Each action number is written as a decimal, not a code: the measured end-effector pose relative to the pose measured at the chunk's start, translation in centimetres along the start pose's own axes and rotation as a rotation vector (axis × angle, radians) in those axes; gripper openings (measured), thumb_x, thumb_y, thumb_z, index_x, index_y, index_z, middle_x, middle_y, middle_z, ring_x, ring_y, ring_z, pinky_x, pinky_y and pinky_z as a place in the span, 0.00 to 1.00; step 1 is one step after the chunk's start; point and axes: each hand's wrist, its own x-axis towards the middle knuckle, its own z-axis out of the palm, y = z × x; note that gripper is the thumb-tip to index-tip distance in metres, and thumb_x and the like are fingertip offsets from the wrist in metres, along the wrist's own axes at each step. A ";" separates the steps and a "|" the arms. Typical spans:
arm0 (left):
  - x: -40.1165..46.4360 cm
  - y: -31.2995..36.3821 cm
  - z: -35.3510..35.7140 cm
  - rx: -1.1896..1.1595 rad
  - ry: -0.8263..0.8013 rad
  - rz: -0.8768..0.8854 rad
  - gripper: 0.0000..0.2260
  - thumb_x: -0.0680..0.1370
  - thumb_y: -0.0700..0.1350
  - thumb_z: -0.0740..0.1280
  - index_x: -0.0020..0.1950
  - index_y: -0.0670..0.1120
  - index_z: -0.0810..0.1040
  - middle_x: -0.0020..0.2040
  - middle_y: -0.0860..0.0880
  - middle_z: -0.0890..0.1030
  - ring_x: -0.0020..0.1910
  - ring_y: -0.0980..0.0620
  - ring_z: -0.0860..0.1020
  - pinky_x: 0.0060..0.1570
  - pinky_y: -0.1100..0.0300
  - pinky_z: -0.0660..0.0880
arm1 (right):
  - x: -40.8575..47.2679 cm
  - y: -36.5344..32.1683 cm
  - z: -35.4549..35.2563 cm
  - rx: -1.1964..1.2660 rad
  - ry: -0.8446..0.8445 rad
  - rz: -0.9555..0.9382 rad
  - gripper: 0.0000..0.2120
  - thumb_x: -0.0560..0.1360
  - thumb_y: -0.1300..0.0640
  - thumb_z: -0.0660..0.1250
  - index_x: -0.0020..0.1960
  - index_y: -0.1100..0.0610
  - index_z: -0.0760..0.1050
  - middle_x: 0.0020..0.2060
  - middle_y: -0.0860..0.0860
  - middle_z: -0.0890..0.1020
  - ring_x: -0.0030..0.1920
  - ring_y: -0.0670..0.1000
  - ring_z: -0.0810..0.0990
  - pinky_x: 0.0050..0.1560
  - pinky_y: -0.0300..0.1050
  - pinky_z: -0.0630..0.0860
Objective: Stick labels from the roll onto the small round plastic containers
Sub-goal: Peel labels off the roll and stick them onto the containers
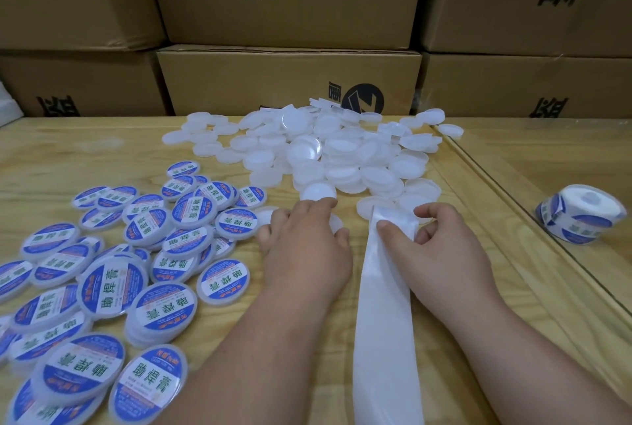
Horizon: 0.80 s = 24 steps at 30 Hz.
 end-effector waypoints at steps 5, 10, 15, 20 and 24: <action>-0.1 0.2 -0.1 -0.055 0.008 0.003 0.20 0.77 0.51 0.63 0.69 0.62 0.71 0.69 0.58 0.73 0.68 0.49 0.65 0.56 0.54 0.51 | 0.2 0.2 0.0 0.015 0.005 -0.021 0.21 0.70 0.35 0.70 0.58 0.43 0.71 0.34 0.43 0.77 0.41 0.45 0.80 0.58 0.61 0.76; 0.0 0.2 -0.1 -0.163 -0.018 0.012 0.19 0.74 0.47 0.63 0.64 0.61 0.73 0.53 0.59 0.77 0.61 0.51 0.70 0.52 0.57 0.54 | 0.2 0.4 0.1 0.052 0.016 -0.024 0.19 0.70 0.37 0.71 0.56 0.43 0.72 0.33 0.44 0.77 0.39 0.43 0.79 0.59 0.61 0.76; 0.2 0.0 0.3 -0.163 0.022 0.056 0.18 0.80 0.45 0.61 0.68 0.61 0.71 0.50 0.58 0.78 0.60 0.51 0.71 0.55 0.56 0.58 | 0.2 0.4 0.1 0.077 0.013 -0.022 0.18 0.71 0.38 0.71 0.55 0.43 0.72 0.32 0.44 0.77 0.38 0.43 0.79 0.59 0.62 0.76; 0.3 0.1 -0.1 -0.565 0.173 0.039 0.18 0.83 0.43 0.61 0.71 0.58 0.69 0.46 0.60 0.76 0.48 0.57 0.77 0.49 0.61 0.73 | 0.2 0.5 0.0 0.078 0.006 -0.028 0.17 0.71 0.39 0.70 0.55 0.43 0.72 0.32 0.45 0.77 0.37 0.44 0.79 0.59 0.62 0.76; 0.7 0.2 -1.3 -1.003 0.384 -0.166 0.19 0.85 0.43 0.56 0.73 0.61 0.64 0.50 0.58 0.75 0.48 0.66 0.80 0.41 0.76 0.72 | 0.2 0.5 -0.1 0.075 0.004 -0.027 0.16 0.71 0.38 0.70 0.55 0.43 0.72 0.33 0.45 0.77 0.38 0.45 0.79 0.59 0.61 0.76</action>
